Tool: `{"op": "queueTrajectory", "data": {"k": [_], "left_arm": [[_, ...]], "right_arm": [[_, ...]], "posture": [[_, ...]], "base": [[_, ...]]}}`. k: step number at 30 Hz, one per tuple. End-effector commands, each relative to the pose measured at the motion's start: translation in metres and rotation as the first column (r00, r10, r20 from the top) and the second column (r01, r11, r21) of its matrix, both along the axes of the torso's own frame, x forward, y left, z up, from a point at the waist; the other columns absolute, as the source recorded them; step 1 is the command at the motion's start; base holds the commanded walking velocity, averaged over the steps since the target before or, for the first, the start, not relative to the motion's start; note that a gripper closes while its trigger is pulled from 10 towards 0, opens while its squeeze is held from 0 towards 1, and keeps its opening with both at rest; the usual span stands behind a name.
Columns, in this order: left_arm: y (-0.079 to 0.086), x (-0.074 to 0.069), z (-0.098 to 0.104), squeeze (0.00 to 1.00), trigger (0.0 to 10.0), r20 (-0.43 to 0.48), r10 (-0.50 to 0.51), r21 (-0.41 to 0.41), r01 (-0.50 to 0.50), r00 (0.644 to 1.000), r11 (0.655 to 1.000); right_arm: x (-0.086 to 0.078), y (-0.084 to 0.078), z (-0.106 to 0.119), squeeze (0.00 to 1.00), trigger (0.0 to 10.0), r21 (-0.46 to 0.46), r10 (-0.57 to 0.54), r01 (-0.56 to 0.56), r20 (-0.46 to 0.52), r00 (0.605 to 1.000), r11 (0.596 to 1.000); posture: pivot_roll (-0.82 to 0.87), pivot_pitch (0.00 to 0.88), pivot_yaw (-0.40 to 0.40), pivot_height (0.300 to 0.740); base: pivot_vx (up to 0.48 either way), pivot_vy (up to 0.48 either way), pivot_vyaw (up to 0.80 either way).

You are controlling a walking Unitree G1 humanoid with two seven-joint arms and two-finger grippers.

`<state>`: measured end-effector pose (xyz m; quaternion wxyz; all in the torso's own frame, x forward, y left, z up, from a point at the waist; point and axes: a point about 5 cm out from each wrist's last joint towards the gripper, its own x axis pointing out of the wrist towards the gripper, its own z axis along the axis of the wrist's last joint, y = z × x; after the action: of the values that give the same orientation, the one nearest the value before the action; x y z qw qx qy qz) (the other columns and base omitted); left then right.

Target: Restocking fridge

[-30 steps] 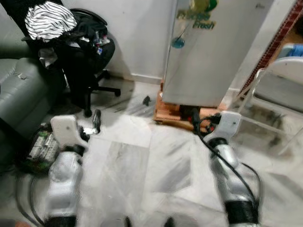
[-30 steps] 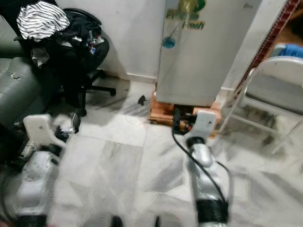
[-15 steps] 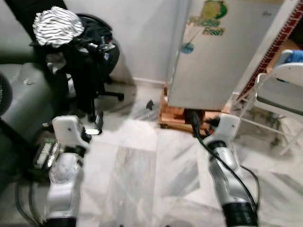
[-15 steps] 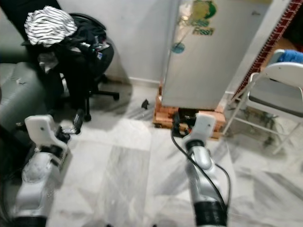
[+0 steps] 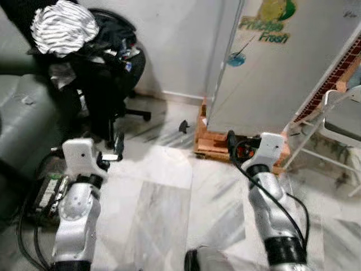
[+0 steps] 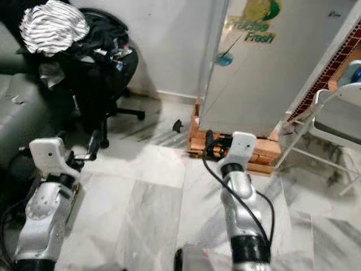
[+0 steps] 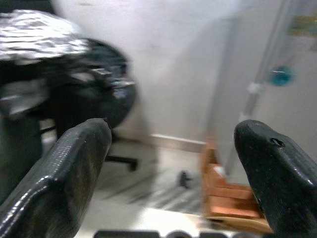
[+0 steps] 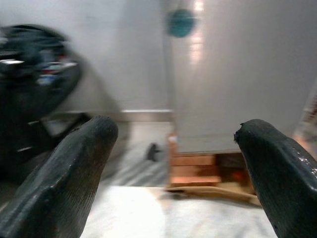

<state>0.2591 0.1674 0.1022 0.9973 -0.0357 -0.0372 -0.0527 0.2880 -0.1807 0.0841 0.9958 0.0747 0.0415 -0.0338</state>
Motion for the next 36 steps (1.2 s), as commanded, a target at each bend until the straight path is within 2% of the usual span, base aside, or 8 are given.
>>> {"op": "queueTrajectory", "data": {"k": [1, 9, 14, 24, 36], "left_arm": [[0.012, 0.000, 0.002, 0.00, 10.0, 0.009, 0.032, 0.028, -0.032, 0.999, 0.999], [0.013, -0.003, -0.005, 0.00, 10.0, -0.027, 0.050, 0.021, -0.050, 0.998, 0.999], [0.010, -0.009, -0.012, 0.00, 10.0, -0.054, 0.047, 0.010, -0.047, 0.997, 0.999], [0.009, -0.004, -0.010, 0.00, 10.0, -0.043, 0.045, 0.005, -0.045, 0.998, 0.999], [0.007, -0.003, -0.012, 0.00, 10.0, -0.067, 0.040, 0.002, -0.040, 0.997, 0.999]], "right_arm": [[0.003, 0.007, 0.006, 0.00, 10.0, 0.004, 0.010, -0.010, 0.020, 1.000, 1.000], [0.000, 0.010, 0.002, 0.00, 10.0, 0.005, 0.014, -0.014, 0.009, 1.000, 1.000], [0.000, 0.004, -0.003, 0.00, 10.0, -0.005, -0.005, 0.005, -0.013, 1.000, 1.000], [0.005, 0.002, 0.002, 0.00, 10.0, -0.012, -0.012, 0.012, -0.001, 1.000, 1.000], [0.007, 0.003, 0.002, 0.00, 10.0, -0.014, -0.009, 0.009, -0.001, 1.000, 1.000]], "posture": [[-0.02, 0.070, -0.025, 0.740], [-0.02, 0.062, -0.024, 0.740], [-0.02, 0.044, -0.025, 0.740], [-0.03, 0.048, -0.030, 0.740], [-0.03, 0.061, -0.034, 0.740]], "base": [[0.442, 0.000, 0.00], [0.442, 0.000, 0.00], [0.438, 0.000, 0.00], [0.430, 0.000, -0.52], [0.307, 0.362, -0.57]]}}
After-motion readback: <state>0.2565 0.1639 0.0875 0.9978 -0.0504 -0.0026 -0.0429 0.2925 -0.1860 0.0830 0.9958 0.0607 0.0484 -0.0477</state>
